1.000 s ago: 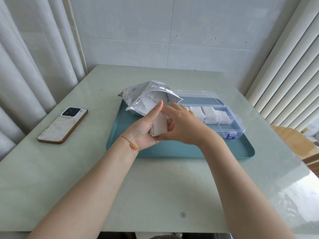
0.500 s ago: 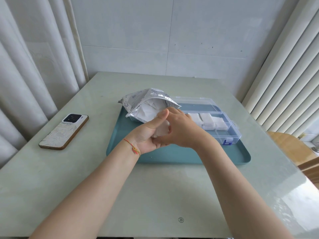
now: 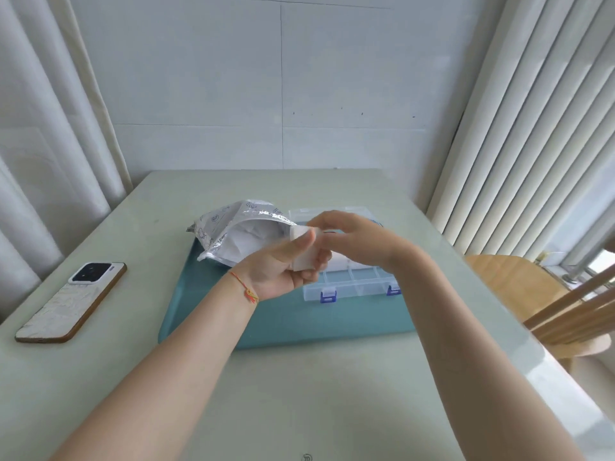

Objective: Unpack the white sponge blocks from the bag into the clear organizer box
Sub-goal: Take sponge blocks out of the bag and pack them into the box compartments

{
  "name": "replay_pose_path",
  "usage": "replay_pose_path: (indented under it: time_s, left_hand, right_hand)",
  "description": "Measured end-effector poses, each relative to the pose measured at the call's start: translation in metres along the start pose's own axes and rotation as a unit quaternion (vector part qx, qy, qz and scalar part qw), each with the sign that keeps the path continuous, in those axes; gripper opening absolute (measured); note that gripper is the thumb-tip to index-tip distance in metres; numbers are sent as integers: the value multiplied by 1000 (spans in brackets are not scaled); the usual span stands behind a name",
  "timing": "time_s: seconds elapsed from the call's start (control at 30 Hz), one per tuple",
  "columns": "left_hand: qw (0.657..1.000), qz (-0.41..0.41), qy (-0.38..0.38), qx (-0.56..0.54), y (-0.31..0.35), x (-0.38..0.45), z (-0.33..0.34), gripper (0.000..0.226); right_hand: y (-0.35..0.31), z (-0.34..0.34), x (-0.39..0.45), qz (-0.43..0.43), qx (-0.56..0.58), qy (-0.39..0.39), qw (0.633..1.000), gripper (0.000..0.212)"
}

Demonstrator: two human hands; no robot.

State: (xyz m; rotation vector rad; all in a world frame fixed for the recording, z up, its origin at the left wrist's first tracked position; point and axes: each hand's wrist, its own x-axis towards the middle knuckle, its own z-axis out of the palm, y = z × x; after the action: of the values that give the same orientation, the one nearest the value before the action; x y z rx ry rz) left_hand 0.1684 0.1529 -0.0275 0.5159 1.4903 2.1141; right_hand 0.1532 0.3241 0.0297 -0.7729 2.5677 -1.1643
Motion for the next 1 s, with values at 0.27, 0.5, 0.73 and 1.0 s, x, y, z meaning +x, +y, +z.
replay_pose_path:
  time_s: [0.27,0.5,0.73,1.0]
  left_hand:
    - [993,-28,67,-96,3,53,22,69]
    - [988,-29,111,-105,4,74,33,69]
    - [977,-54,164,-126,3,83,28,85]
    - [975,-42,156,-150,-1,86,32,72]
  right_hand:
    - [36,-26,-3,-62,-6,79,995,46]
    - [41,-19,-7,-136,-110,107,979,92]
    - [44,-20,-6,-91,-38,121,988,87]
    - [48,-9,0,-9,65,130,989,67]
